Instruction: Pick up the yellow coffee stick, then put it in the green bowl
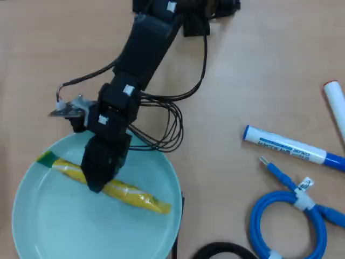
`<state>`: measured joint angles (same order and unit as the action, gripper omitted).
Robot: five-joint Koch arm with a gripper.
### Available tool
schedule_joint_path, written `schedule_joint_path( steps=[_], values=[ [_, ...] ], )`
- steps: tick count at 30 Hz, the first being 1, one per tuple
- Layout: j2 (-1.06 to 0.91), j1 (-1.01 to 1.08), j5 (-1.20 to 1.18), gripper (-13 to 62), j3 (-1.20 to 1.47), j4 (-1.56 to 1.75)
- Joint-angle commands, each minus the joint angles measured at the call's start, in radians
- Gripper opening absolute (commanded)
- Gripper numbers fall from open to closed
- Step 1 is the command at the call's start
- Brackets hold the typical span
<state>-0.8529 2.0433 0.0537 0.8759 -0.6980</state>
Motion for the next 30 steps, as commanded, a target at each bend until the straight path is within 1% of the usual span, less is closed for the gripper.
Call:
schedule_joint_path(
  steps=[1, 10, 14, 23, 28, 30],
  values=[
    [-0.021, 0.002, -0.002, 8.5, -0.127, 0.112],
    [-0.023, 0.002, -0.003, 18.8, -0.1, 0.103],
    [-0.023, 0.002, -0.003, 21.6, -0.095, 0.103],
    [-0.025, -0.003, -0.003, 22.3, -0.032, 0.06],
    [-0.041, -0.012, -0.003, 22.4, -0.006, -0.124],
    [-0.081, -0.028, -0.005, 22.4, -0.006, -0.229]
  ],
)
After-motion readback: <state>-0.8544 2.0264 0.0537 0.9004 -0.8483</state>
